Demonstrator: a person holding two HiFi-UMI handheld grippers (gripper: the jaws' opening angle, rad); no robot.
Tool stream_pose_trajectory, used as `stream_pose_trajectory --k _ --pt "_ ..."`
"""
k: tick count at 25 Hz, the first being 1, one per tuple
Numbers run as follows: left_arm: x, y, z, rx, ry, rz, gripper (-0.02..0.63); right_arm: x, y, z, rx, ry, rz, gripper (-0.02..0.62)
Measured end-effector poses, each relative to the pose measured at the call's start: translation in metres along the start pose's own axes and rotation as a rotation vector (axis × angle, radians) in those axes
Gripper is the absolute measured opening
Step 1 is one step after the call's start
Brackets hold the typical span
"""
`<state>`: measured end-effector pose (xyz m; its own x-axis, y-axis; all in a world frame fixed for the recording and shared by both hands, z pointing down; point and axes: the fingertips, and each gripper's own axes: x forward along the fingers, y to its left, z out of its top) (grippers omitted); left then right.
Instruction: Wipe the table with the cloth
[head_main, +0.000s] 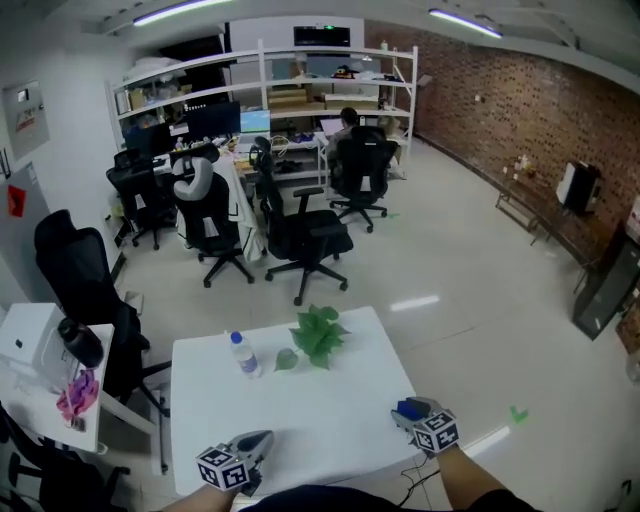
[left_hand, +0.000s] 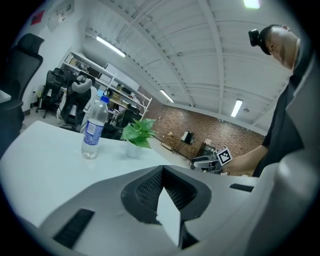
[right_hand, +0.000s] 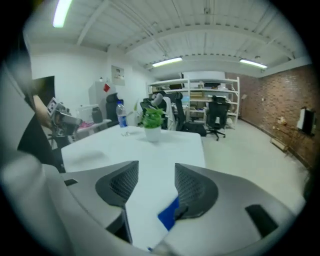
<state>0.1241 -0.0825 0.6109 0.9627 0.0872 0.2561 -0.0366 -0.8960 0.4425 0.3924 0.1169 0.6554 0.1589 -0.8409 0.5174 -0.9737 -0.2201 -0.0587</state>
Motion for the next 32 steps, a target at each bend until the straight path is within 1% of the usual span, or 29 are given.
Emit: stream_pose_trajectory --k 1,3,4,7,8,9,10,13,16,18,23,27,32 --pt "-0.011 0.009 0.005 0.002 -0.017 0.017 -0.005 0.004 0.022 0.017 0.008 -0.047 0.063 0.208" --pt "-0.032 0.027 0.014 0.003 -0.054 0.057 -0.005 0.019 0.067 0.049 0.070 -0.131 0.195 0.032" --pt "-0.043 0.034 0.018 0.003 -0.072 0.077 -0.005 0.029 0.088 0.062 0.110 -0.158 0.258 -0.015" --pt "-0.075 0.051 0.025 0.000 -0.114 0.130 -0.005 0.059 0.144 0.088 0.192 -0.195 0.409 -0.014" --pt "-0.085 0.055 0.026 -0.001 -0.126 0.148 -0.005 0.068 0.159 0.095 0.198 -0.199 0.444 -0.014" --pt "-0.095 0.060 0.027 -0.003 -0.138 0.166 -0.005 0.078 0.171 0.100 0.198 -0.197 0.472 0.003" --pt "-0.105 0.064 0.027 -0.005 -0.148 0.185 -0.005 0.087 0.181 0.103 0.195 -0.190 0.494 0.002" --pt "-0.129 0.075 0.021 -0.018 -0.174 0.238 -0.005 0.107 0.194 0.101 0.191 -0.146 0.516 0.001" --pt "-0.145 0.083 0.016 -0.036 -0.195 0.274 -0.005 0.115 0.197 0.094 0.159 -0.086 0.507 0.000" --pt "-0.150 0.085 0.015 -0.041 -0.198 0.285 -0.005 0.117 0.197 0.087 0.130 -0.053 0.500 0.000" --pt "-0.144 0.083 0.015 -0.038 -0.188 0.273 -0.005 0.113 0.186 0.076 0.118 -0.021 0.476 0.000" --pt "-0.130 0.081 0.018 -0.031 -0.180 0.251 -0.005 0.112 0.174 0.079 0.107 -0.031 0.459 0.000" --pt "-0.116 0.075 0.021 -0.024 -0.164 0.225 -0.005 0.111 0.172 0.083 0.099 -0.038 0.457 0.000"
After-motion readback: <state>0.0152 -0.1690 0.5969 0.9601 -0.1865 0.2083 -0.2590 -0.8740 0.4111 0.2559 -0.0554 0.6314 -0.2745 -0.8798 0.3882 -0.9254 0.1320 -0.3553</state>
